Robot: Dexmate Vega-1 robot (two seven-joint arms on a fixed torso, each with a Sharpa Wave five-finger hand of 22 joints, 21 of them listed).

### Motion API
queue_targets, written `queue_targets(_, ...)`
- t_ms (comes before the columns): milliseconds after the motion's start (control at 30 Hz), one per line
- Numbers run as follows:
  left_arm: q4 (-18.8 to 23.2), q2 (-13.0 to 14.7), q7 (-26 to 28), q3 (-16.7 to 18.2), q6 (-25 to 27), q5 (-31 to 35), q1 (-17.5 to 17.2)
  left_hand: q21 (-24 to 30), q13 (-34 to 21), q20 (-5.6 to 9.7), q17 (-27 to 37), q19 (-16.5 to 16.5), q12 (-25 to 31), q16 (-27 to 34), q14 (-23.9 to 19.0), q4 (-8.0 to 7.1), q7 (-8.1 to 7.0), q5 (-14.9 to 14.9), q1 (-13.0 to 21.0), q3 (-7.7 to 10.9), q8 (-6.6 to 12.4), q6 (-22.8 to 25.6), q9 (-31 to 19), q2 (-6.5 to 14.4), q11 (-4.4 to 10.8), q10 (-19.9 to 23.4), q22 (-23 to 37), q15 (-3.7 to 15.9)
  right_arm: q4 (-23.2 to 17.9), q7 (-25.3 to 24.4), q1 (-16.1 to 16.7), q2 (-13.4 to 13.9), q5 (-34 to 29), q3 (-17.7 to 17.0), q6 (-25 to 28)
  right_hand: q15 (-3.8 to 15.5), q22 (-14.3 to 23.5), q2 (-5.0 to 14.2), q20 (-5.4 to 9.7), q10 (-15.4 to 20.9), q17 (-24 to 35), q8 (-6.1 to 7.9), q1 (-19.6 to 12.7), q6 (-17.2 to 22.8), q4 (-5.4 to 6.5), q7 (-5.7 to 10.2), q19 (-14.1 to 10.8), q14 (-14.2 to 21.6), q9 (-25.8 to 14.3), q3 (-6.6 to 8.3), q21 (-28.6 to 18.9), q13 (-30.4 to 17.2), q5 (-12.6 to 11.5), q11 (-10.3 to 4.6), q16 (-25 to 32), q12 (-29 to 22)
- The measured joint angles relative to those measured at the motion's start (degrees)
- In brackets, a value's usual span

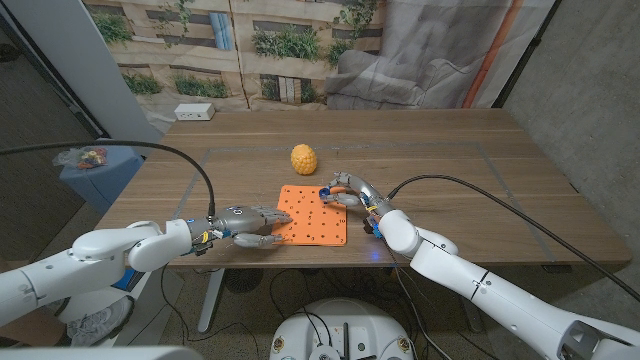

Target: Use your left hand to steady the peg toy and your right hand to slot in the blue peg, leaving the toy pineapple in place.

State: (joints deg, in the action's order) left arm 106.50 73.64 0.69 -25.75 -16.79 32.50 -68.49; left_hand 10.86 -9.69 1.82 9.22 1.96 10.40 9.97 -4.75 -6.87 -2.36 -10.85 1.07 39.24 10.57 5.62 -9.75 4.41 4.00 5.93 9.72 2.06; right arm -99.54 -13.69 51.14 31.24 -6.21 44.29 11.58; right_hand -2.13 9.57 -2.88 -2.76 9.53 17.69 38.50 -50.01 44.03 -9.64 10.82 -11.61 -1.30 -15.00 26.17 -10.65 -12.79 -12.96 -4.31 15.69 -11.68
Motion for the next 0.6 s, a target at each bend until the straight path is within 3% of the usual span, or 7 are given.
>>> queue_targets(600,-1.01,-0.77,-0.95,-0.51,-1.18,-0.09,1.29,0.0,-0.21,0.0,0.0,0.0,-0.15,-0.05,0.0,0.24,0.0,0.0,0.0,0.24,-0.14,0.0,0.03,0.0,0.01,0.01,0.0,0.0,-0.16,-0.01,0.28,-0.17,1.66,-0.23,1.45,0.41,-0.1,-0.02,0.28,-0.01,-0.01,0.0,-0.02,0.0,-0.25,0.0,-0.54,0.41,0.0,0.24,-0.21,0.0,0.0,-0.63,0.0,0.0)
